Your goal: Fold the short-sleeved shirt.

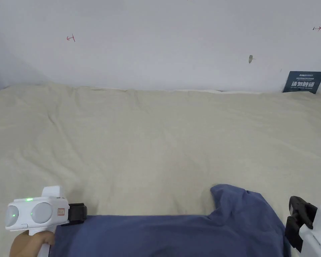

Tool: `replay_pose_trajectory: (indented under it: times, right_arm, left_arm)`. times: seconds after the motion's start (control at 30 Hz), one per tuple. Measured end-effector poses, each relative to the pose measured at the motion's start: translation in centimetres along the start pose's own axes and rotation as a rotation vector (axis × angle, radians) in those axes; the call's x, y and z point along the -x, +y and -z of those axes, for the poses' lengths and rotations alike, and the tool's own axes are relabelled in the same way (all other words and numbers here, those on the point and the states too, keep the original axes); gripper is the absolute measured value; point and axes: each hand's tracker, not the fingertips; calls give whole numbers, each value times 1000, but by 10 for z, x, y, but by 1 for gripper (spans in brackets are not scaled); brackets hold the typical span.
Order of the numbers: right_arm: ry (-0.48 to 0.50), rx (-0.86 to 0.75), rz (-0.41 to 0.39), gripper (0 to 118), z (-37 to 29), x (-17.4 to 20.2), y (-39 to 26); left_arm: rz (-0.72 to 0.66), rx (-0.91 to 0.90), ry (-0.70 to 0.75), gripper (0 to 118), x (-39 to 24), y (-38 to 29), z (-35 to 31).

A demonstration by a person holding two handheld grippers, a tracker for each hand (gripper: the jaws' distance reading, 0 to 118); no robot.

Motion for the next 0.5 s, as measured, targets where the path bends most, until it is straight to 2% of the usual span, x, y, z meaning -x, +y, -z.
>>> replay_pose_trajectory:
  times: [0.03, 0.07, 0.1, 0.13, 0.17, 0.2, 0.23, 0.3, 0.37, 0.43, 0.47, 0.5]
  right_arm:
    - [-2, 11, 6, 2, 3, -1, -2]
    - [-4, 19, 12, 2, 6, -2, -4]
    - [-7, 27, 15, 2, 8, -2, -6]
    - [-10, 41, 18, 2, 11, -5, -8]
    - [-11, 54, 25, 2, 14, -7, -11]
    - [-13, 66, 32, 2, 18, -9, -12]
    - [-13, 84, 42, 6, 24, -12, -13]
    - [-15, 127, 49, 27, 41, -18, -14]
    - [-17, 202, 52, 72, 65, -26, -18]
    - [-17, 290, 45, 107, 94, -33, -25]
    - [-34, 326, 60, 112, 108, -35, -30]
    - [-55, 340, 61, 111, 120, -36, -34]
  left_arm:
    - [18, 22, 6, 77, -2, -2, 6]
    - [47, 52, -6, 68, -4, -5, 12]
    - [57, 55, -18, 67, -7, -9, 12]
    - [63, -20, 25, 59, -9, -9, 4]
    - [52, -9, 7, 45, -12, -10, 2]
    - [55, -20, 0, 19, -14, -11, -1]
    - [73, -47, -4, 2, -16, -12, -4]
    - [86, -46, -3, 2, -19, -12, -6]
    - [73, -82, -2, 2, -19, -13, -18]
    - [20, -141, -26, 2, -18, -15, -34]
    - [8, -160, -49, 2, -19, -16, -40]
    - [3, -174, -58, 2, -19, -18, -47]
